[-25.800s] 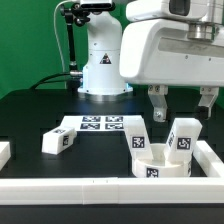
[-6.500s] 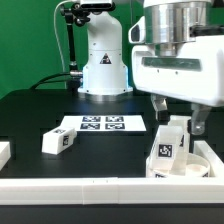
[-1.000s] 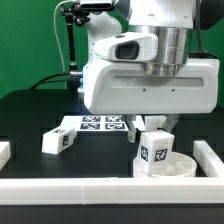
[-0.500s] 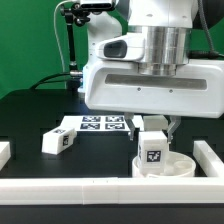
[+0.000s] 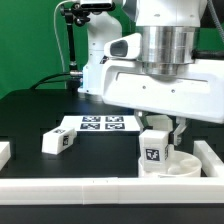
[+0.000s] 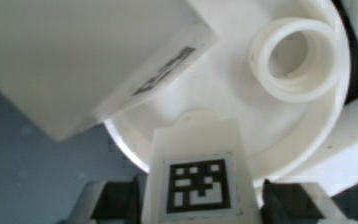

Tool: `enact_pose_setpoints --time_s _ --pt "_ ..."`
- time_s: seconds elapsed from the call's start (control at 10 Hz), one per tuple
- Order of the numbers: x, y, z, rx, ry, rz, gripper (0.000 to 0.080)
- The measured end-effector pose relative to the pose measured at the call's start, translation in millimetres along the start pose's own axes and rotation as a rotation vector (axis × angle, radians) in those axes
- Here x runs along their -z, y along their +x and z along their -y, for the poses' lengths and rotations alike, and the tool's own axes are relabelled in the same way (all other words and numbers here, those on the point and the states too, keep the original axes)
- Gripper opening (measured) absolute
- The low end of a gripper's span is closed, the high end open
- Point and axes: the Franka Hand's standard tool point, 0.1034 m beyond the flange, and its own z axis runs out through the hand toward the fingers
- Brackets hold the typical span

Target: Assemble stool

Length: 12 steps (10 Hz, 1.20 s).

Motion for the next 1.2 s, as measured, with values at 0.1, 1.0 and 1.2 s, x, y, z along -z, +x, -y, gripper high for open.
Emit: enact_pose_setpoints --time_s 0.1,1.0,1.2 --pt "0.2 -3.6 3.8 -0.099 0.002 0.001 0.0331" --pt "0.4 -22.4 25.6 -0.901 0.039 0.062 0.0294" --pt "0.2 -24.1 27.2 -0.968 0.043 0.075 0.0279"
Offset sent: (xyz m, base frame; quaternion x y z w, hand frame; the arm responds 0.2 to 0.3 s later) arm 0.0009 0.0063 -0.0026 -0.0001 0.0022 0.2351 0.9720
